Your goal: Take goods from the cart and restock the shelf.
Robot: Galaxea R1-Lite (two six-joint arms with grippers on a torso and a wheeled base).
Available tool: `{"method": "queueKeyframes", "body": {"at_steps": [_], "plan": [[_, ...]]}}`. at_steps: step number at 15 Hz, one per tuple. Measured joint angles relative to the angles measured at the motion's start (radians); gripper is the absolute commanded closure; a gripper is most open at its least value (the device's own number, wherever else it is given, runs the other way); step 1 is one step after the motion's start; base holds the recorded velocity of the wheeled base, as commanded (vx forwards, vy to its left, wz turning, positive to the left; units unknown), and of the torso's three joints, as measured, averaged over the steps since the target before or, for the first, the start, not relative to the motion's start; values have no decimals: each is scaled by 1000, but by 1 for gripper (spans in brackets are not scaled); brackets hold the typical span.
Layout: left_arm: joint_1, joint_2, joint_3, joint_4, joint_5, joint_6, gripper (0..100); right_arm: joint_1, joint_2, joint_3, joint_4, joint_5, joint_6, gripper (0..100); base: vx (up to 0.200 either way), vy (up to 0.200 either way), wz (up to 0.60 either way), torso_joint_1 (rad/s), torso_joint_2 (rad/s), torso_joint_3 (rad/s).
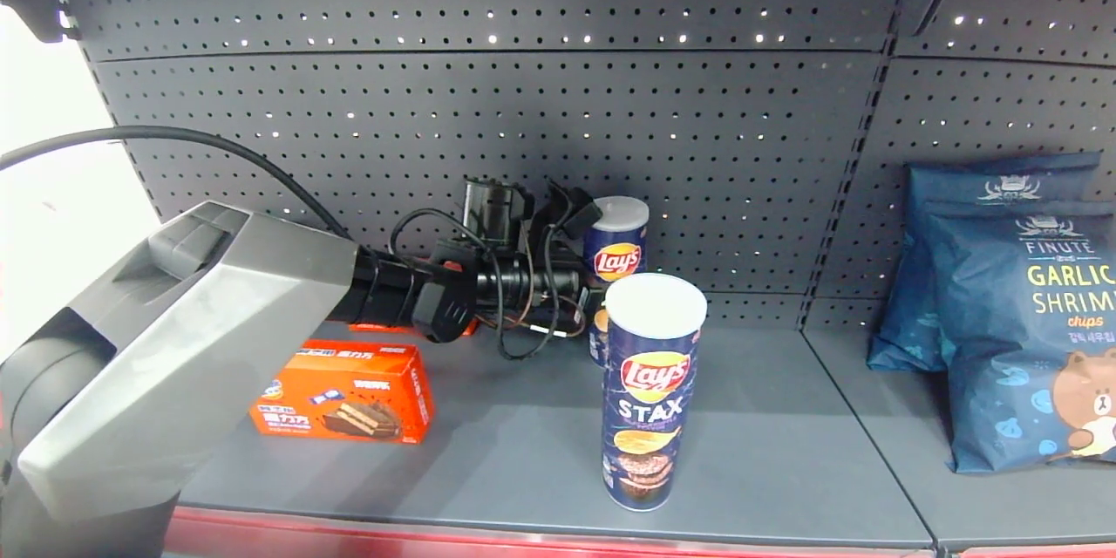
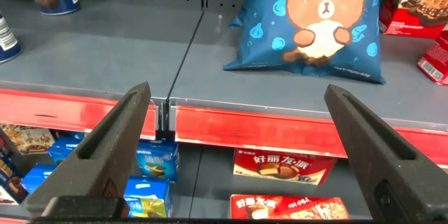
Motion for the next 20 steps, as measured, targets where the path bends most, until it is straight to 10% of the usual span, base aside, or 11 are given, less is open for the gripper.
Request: {"method": "queueKeyframes", "body": {"at_steps": [4, 5, 20], "plan": [[-2, 1, 4, -1, 0, 1, 100, 0, 0, 0, 0, 0, 0, 0, 0, 0, 0, 0, 0, 0], [-2, 1, 5, -1, 0, 2, 0, 0, 0, 0, 0, 0, 0, 0, 0, 0, 0, 0, 0, 0], [22, -107, 149, 0, 0, 9, 0, 0, 0, 0, 0, 4, 0, 0, 0, 0, 0, 0, 0, 0]]}}
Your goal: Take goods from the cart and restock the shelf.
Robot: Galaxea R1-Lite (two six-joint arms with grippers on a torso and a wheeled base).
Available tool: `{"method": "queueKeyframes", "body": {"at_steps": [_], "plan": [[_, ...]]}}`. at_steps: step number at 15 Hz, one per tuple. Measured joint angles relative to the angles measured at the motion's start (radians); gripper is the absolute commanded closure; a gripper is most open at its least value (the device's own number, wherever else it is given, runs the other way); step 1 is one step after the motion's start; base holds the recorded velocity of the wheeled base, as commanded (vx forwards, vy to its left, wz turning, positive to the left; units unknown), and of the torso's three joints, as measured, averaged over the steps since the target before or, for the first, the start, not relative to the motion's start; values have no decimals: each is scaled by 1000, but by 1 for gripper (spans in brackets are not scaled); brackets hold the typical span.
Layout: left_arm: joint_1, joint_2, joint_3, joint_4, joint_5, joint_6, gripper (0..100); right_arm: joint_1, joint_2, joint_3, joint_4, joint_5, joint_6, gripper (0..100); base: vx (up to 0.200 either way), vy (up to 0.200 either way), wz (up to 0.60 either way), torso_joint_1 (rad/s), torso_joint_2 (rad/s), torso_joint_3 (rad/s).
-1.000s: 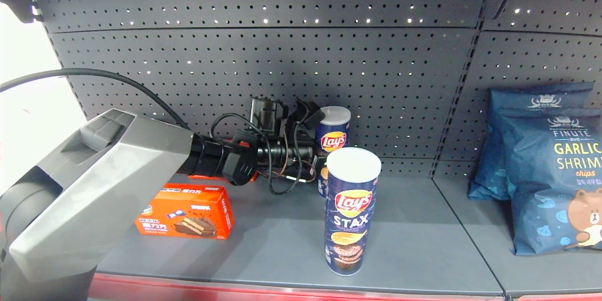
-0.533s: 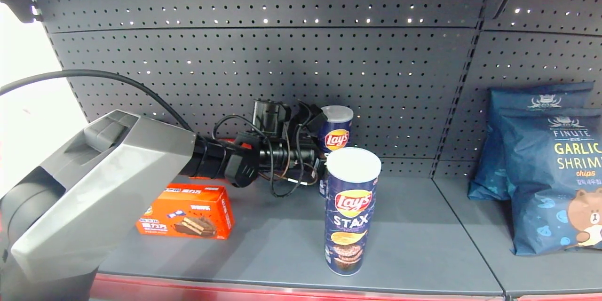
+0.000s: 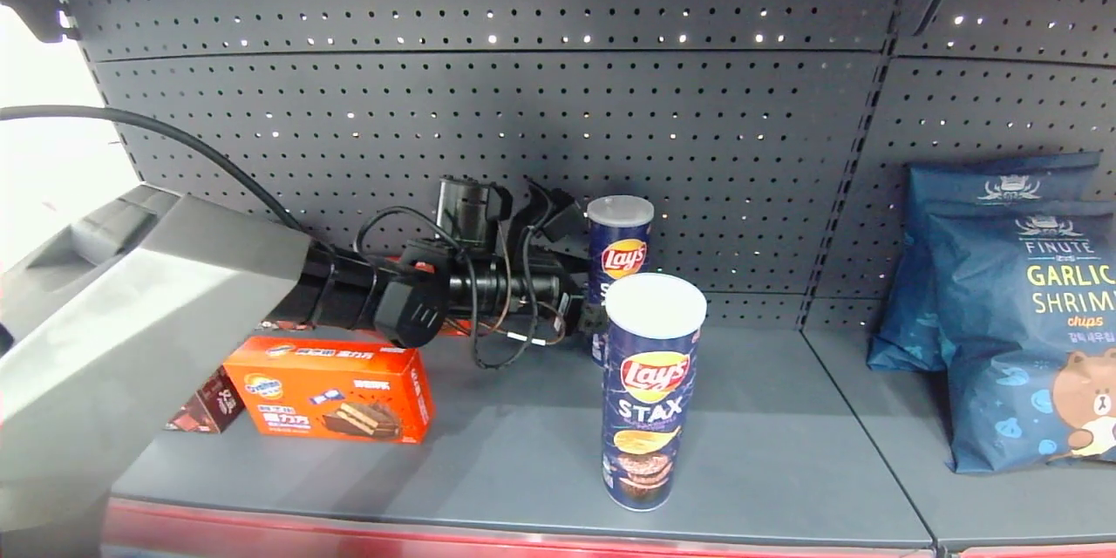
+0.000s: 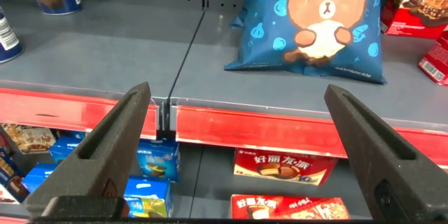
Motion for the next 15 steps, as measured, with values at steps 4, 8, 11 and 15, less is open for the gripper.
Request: {"method": "queueKeyframes", "body": {"at_steps": [4, 8, 11, 15], "plan": [[38, -118, 113, -1, 0, 3, 0, 0, 0, 0, 0, 1, 0, 0, 0, 0, 0, 0, 0, 0], [60, -251, 218, 0, 0, 2, 0, 0, 0, 0, 0, 2, -2, 0, 0, 0, 0, 0, 0, 0], [69, -380, 348, 2, -19, -2, 0, 0, 0, 0, 0, 14, -15, 0, 0, 0, 0, 0, 0, 0], [95, -584, 526, 13, -26, -6, 0, 0, 0, 0, 0, 25, -14, 0, 0, 0, 0, 0, 0, 0]]}}
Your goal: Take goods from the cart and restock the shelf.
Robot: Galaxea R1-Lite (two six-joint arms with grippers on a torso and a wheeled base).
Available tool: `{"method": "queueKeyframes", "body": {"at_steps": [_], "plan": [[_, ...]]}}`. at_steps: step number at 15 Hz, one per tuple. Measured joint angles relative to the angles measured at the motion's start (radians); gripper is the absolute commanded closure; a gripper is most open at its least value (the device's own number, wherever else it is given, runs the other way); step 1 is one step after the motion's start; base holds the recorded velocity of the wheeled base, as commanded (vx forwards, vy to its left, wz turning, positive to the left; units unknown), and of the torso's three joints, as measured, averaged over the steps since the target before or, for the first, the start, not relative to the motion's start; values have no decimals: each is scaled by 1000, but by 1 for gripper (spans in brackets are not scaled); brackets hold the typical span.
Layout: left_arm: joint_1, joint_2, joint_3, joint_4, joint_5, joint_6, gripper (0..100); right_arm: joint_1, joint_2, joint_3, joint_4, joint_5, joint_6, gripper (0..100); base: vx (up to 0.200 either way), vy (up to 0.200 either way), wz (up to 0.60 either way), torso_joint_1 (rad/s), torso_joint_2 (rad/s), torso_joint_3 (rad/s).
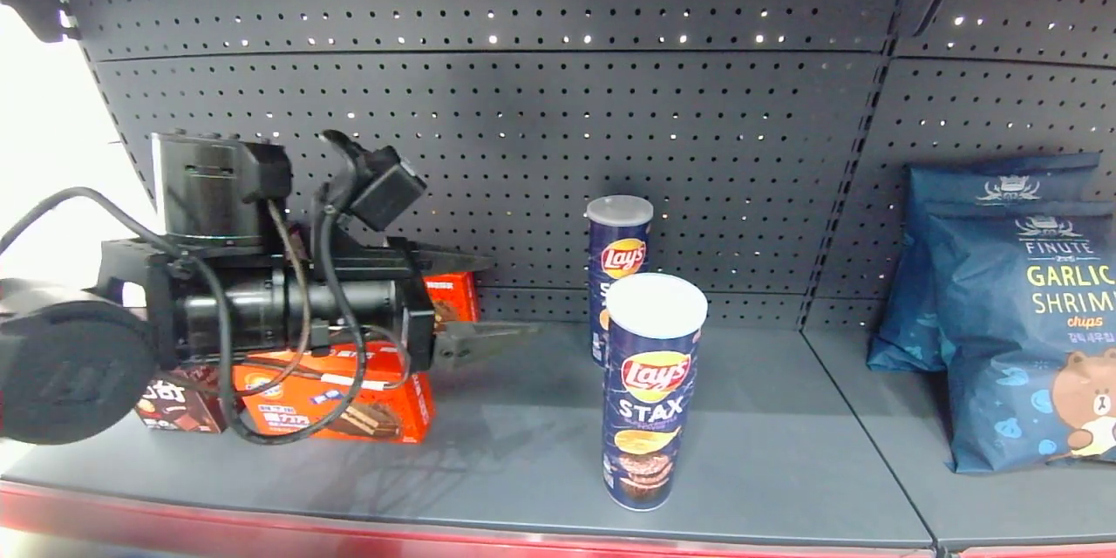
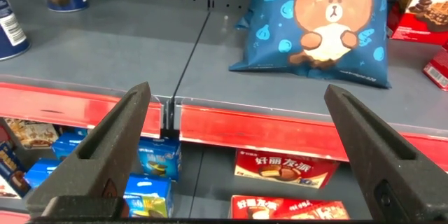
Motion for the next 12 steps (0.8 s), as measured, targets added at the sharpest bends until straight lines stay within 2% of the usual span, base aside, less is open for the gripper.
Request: {"method": "queueKeyframes", "body": {"at_steps": [4, 8, 12], "plan": [[23, -213, 104, 82, 7, -1, 0, 0, 0, 0, 1, 16, 3, 0, 0, 0, 0, 0, 0, 0], [26, -404, 171, 239, 100, -1, 0, 0, 0, -1, 15, 94, 11, 0, 0, 0, 0, 0, 0, 0], [29, -537, 292, 249, 149, -1, 0, 0, 1, -16, 62, 101, 12, 0, 0, 0, 0, 0, 0, 0]]}}
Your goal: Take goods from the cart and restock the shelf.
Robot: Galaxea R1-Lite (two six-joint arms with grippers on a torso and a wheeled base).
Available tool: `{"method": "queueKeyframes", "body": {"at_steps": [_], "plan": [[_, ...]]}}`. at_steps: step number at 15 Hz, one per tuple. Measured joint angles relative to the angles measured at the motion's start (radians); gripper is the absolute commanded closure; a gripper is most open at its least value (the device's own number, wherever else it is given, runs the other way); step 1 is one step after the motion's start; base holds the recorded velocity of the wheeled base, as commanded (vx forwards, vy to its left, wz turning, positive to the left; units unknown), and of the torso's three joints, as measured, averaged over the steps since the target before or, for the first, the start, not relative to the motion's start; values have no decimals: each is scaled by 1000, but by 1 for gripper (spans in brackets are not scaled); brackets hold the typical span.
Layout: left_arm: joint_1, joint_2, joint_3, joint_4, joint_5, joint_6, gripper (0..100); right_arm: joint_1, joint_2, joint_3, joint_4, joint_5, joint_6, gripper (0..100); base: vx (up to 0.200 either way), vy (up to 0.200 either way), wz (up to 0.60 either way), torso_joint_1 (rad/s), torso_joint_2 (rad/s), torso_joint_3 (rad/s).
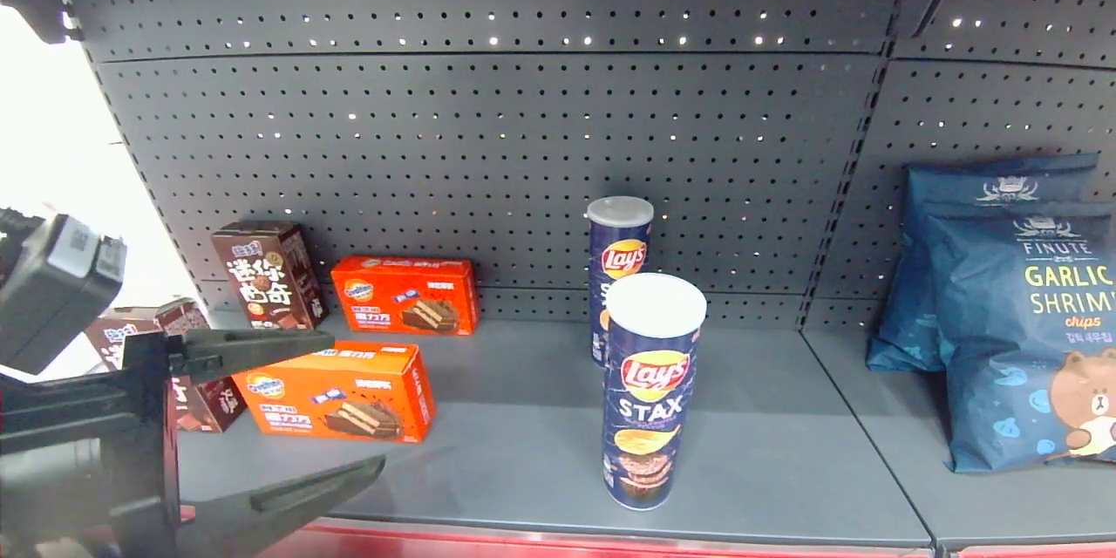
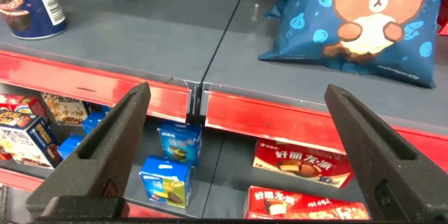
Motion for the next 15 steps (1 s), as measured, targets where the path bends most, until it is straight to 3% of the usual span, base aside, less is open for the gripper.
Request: {"method": "queueKeyframes", "body": {"at_steps": [5, 11, 13, 15], "plan": [[4, -94, 85, -1, 50, -5, 0, -3, 0, -2, -5, -15, 3, 0, 0, 0, 0, 0, 0, 0], [47, -121, 89, -5, 42, -4, 0, -3, 0, 4, -24, -4, 12, 0, 0, 0, 0, 0, 0, 0], [50, -123, 91, -5, 42, -3, 0, -3, 0, 5, -25, -3, 27, 0, 0, 0, -600, 2, 0, 0], [51, -124, 90, -5, 42, -3, 0, -3, 0, 6, -25, -1, 30, 0, 0, 0, 0, 0, 0, 0]]}}
